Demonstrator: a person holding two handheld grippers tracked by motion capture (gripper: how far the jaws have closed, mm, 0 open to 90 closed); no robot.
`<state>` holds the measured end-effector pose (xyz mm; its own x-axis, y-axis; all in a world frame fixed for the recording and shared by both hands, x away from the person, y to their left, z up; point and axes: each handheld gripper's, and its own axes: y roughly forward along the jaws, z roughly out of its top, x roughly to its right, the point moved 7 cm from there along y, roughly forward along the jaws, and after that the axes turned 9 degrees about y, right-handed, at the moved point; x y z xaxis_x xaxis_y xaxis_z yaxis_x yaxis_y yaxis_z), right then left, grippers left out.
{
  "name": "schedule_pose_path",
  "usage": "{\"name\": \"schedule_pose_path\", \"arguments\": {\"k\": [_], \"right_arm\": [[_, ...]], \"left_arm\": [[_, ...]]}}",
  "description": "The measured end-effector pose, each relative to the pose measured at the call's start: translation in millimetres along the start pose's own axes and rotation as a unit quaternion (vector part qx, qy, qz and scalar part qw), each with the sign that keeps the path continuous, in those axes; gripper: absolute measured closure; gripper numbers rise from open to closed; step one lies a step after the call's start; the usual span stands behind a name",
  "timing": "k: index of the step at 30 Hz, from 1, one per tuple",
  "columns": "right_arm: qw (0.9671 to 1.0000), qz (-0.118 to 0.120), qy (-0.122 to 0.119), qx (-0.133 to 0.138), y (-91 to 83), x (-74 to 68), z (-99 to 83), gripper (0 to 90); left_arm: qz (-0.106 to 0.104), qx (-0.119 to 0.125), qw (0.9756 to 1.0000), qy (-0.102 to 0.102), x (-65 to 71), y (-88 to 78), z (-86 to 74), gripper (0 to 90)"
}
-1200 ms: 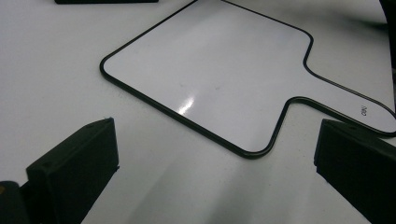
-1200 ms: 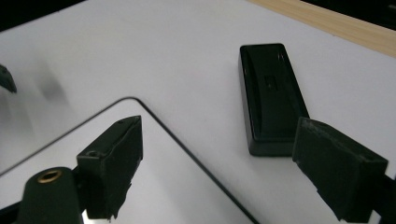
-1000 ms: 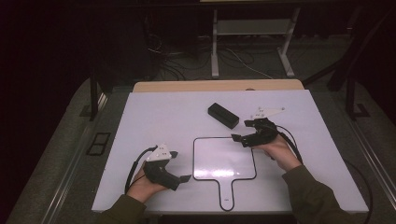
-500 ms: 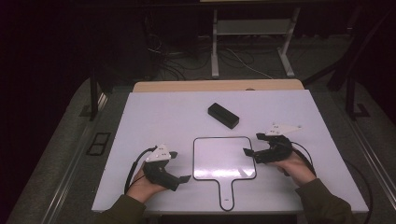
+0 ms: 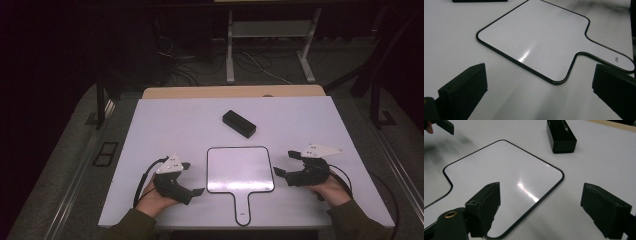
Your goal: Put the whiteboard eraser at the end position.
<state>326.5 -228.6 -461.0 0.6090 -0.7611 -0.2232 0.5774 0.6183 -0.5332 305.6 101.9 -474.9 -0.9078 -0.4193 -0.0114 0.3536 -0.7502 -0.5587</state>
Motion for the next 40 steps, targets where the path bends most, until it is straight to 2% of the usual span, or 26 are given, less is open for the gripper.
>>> {"name": "schedule_pose_path", "arguments": {"k": [9, 12, 21, 25, 40], "right_arm": [[0.9999, 0.001, 0.013, 0.01, -13.3, 3.6, -14.2, 15.0], [0.9999, 0.002, 0.007, 0.007, -15.6, 5.0, -20.0, 15.0], [0.9998, -0.004, 0.017, 0.003, -25.0, 7.5, -33.7, 15.0], [0.9998, -0.001, 0.021, -0.007, -24.8, 8.9, -40.2, 15.0], [0.9997, 0.001, 0.026, -0.005, -24.3, 9.4, -40.4, 14.9]], "left_arm": [[0.0, -0.001, 1.0, 0.001, 0.0, 0.3, 0.1, 0.0], [0.0, -0.001, 1.0, 0.001, -0.1, 0.0, 0.2, 0.0], [0.0, -0.002, 1.0, 0.0, 0.4, 0.5, 0.0, 0.0], [0.001, -0.003, 1.0, 0.0, 0.1, 0.5, -0.3, 0.0], [0.003, -0.003, 1.0, 0.0, -0.2, 1.0, -0.1, 0.0]]}}
